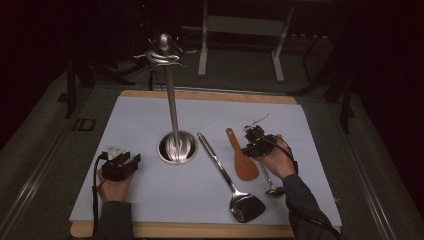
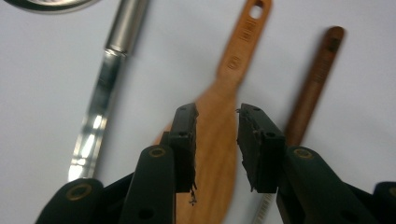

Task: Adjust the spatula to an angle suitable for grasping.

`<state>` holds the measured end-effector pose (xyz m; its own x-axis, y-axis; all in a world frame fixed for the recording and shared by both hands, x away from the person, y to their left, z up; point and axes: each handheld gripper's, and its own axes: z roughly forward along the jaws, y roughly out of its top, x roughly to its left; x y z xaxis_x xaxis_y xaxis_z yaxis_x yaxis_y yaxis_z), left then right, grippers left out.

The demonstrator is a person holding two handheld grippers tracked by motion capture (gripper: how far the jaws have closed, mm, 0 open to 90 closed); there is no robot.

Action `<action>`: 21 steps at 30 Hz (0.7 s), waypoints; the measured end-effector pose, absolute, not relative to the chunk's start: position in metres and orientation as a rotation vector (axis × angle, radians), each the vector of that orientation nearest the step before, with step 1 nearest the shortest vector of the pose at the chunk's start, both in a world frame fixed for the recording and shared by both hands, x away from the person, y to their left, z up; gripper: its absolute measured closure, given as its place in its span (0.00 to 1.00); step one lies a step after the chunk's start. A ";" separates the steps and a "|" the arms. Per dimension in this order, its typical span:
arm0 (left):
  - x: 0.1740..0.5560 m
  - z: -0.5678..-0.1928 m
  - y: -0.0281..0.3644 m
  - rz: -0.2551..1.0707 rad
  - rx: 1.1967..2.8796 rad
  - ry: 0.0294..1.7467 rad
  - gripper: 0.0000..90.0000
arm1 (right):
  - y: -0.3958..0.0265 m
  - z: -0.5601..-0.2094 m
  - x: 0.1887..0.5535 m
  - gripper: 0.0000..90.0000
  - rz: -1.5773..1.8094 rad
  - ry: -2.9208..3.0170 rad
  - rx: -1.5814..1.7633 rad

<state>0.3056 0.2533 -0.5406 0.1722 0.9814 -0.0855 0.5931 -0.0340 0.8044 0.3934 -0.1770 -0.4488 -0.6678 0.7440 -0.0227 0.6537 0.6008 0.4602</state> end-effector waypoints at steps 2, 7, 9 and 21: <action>0.306 -0.541 0.253 0.671 1.715 1.509 0.63 | -0.169 -0.449 0.396 0.75 0.617 2.635 1.153; 0.306 -0.541 0.253 0.670 1.715 1.509 0.62 | -0.146 -0.452 0.399 0.73 0.583 2.677 1.132; 0.306 -0.541 0.253 0.670 1.715 1.509 0.62 | -0.136 -0.455 0.401 0.73 0.566 2.699 1.115; 0.305 -0.540 0.254 0.667 1.711 1.510 0.61 | -0.087 -0.477 0.412 0.69 0.501 2.801 1.103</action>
